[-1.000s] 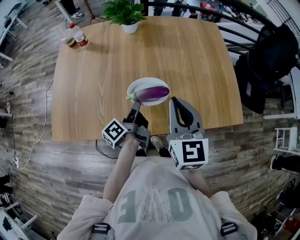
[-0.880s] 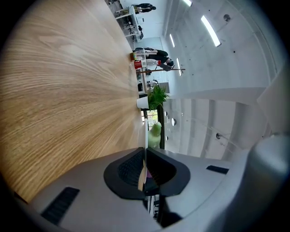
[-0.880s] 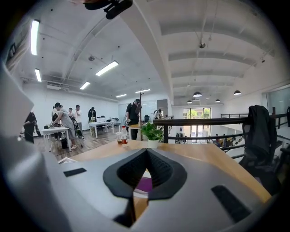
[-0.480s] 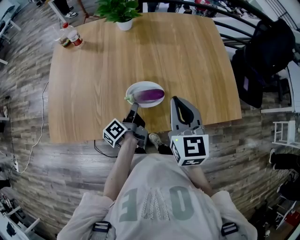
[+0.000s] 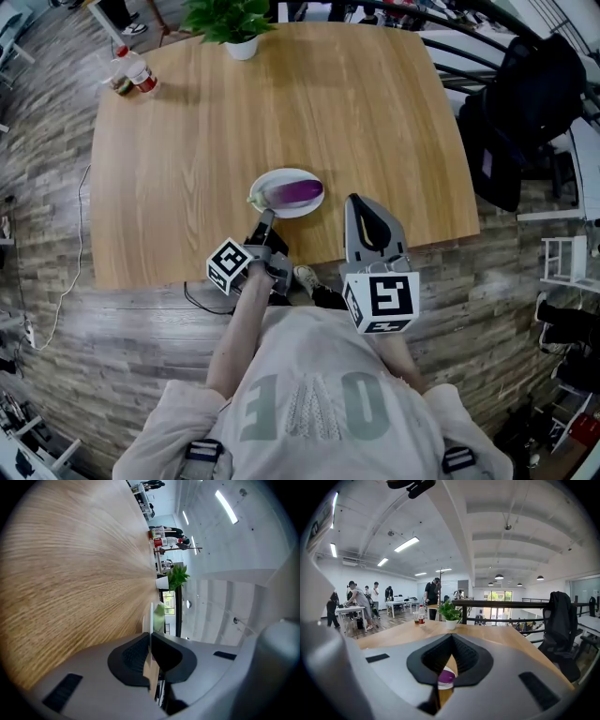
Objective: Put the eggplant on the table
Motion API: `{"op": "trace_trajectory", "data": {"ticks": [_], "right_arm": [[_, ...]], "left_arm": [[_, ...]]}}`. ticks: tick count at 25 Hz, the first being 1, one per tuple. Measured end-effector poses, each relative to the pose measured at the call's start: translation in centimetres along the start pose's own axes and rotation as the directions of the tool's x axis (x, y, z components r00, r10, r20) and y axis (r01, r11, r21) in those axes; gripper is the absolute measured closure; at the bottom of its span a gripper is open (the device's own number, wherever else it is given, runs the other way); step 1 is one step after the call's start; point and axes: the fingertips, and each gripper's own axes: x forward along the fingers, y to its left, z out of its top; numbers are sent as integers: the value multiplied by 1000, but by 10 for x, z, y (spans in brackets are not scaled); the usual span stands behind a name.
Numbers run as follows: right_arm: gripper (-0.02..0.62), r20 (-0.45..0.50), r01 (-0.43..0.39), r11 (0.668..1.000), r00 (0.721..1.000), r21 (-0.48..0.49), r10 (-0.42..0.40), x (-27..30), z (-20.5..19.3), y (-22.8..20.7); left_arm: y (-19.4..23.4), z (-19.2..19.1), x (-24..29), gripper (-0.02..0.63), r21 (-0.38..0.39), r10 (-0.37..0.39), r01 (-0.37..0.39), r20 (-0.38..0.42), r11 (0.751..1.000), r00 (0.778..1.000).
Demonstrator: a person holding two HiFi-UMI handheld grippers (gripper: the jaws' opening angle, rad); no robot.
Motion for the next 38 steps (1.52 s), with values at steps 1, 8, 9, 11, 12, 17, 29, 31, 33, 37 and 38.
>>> {"op": "trace_trajectory", "data": {"ticks": [1, 8, 9, 11, 12, 17, 29, 31, 33, 37, 38], "right_arm": [[577, 0, 1, 1000, 1000, 1, -1, 0, 0, -1], [577, -4, -1, 1000, 1000, 2, 1, 1, -2, -1], [577, -5, -1, 1000, 1000, 3, 1, 1, -2, -1], [577, -6, -2, 1000, 1000, 1, 2, 2, -2, 0], [577, -7, -2, 1000, 1000, 0, 2, 2, -2, 0], [577, -10, 2, 1000, 1000, 14, -1, -2, -4, -2], [577, -4, 20, 1000, 1000, -5, -20, -5, -2, -6], [577, -5, 22, 1000, 1000, -1, -22, -5, -3, -5], [577, -6, 23, 1000, 1000, 3, -23, -6, -3, -5], [577, -6, 20, 1000, 1000, 14, -20, -8, -3, -3], [577, -6, 18, 1000, 1000, 16, -18, -8, -3, -3]], "left_arm": [[2, 1, 0, 584, 3, 6, -6, 0, 1000, 1000], [9, 3, 0, 584, 3, 26, -26, 12, 1000, 1000], [9, 3, 0, 584, -2, 29, -29, 14, 1000, 999], [10, 4, 0, 584, -16, 36, -36, 17, 999, 999], [11, 4, 1, 584, -23, 40, -39, 18, 999, 999], [19, 1, -1, 584, -52, 81, -80, 20, 995, 997], [21, 0, 1, 500, -80, 130, -127, 30, 989, 991], [21, 2, 0, 488, -81, 142, -139, 35, 987, 989], [23, 3, -3, 480, -86, 169, -166, 36, 982, 985], [27, 8, -15, 456, -89, 257, -251, 63, 964, 964], [28, 13, -19, 447, -78, 281, -275, 88, 958, 956]]}}
